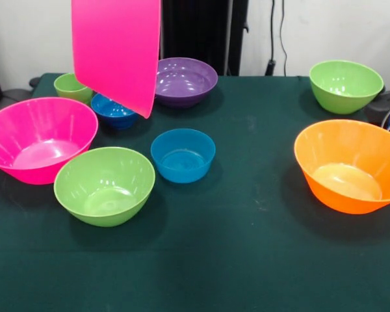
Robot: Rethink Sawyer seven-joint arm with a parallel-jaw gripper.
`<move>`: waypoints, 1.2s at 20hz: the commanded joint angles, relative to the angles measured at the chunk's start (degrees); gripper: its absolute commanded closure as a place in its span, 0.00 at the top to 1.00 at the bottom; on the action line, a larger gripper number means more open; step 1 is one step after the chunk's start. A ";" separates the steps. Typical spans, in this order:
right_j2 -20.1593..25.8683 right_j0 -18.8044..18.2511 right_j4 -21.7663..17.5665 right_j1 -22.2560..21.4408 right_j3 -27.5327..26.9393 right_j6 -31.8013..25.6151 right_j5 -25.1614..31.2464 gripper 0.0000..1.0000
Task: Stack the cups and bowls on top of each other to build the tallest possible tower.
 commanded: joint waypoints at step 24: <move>0.49 4.09 0.91 11.55 -0.21 -4.72 4.61 0.00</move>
